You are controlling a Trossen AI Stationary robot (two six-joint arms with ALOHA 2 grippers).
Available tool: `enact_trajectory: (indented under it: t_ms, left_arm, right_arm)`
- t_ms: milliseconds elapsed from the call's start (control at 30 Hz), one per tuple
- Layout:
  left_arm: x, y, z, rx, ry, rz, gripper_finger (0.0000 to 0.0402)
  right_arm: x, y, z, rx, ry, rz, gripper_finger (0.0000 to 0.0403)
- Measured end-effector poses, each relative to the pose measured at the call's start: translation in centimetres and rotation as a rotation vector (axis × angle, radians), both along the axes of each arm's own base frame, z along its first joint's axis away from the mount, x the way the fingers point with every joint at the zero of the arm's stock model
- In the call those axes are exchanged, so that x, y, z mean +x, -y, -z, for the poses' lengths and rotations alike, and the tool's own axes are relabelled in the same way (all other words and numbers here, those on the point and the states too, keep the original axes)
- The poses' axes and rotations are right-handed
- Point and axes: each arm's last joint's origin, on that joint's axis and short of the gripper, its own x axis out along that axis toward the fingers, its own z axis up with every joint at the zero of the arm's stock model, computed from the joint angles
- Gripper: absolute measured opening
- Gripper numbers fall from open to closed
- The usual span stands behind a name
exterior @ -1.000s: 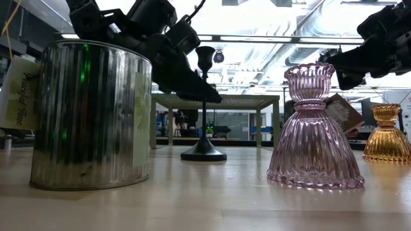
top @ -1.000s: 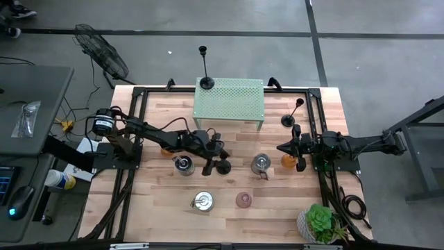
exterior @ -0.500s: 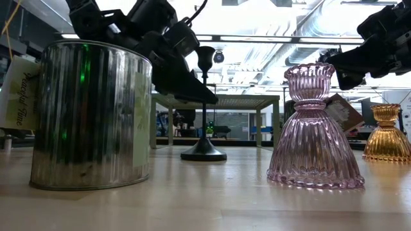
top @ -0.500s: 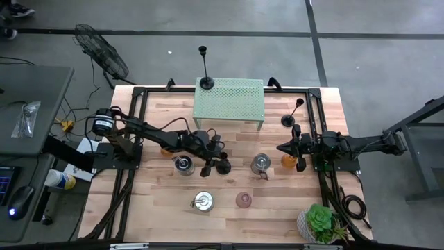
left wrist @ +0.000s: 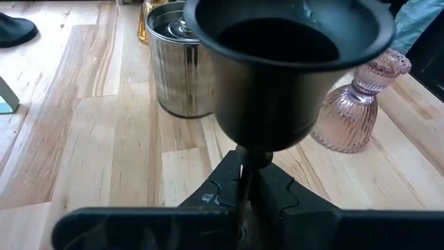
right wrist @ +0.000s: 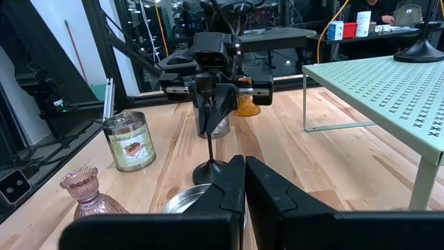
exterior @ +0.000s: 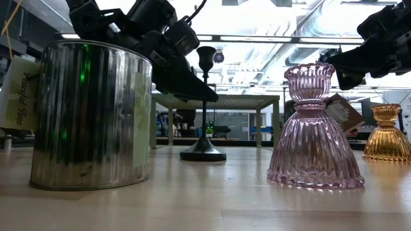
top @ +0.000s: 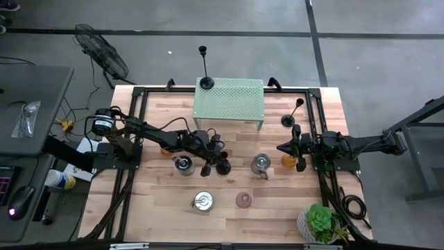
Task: Pick & Place candle stick holders
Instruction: Put the left black candle holder on the shelf
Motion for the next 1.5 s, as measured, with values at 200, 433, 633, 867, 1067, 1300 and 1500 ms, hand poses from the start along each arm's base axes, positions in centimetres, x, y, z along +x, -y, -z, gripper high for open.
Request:
enact_trajectory:
  t_ms: [200,433,633,867,1067,1300,1500]
  left_arm:
    - [0.1,-0.1,-0.1,0.010,0.002,-0.041,0.0010]
    - [1.7,-0.4,-2.5,-0.043,0.065,-0.174,0.0008]
    - [3.4,-0.7,-5.8,-0.036,0.143,-0.270,0.0008]
    - [5.1,-0.9,-11.0,0.061,0.013,-0.457,0.0007]
    - [5.2,-1.3,-16.2,0.149,0.030,-0.735,0.0007]
    - [5.2,-3.2,-18.5,0.175,0.138,-0.934,0.0007]
    - [4.7,-6.6,-18.4,0.179,0.139,-1.085,0.0007]
  right_arm:
    - [0.0,0.0,0.0,0.000,0.000,0.000,0.0004]
    - [0.0,0.0,0.0,0.000,0.000,0.000,0.0004]
    - [0.0,0.0,0.0,0.000,0.000,0.000,0.0004]
    - [0.0,0.0,0.0,0.000,0.000,0.000,0.0004]
    - [0.0,0.0,0.0,0.000,0.000,0.000,0.0004]
    - [0.0,0.0,0.0,0.000,0.000,0.000,0.0004]
    - [0.0,0.0,0.0,0.000,0.000,0.000,0.0004]
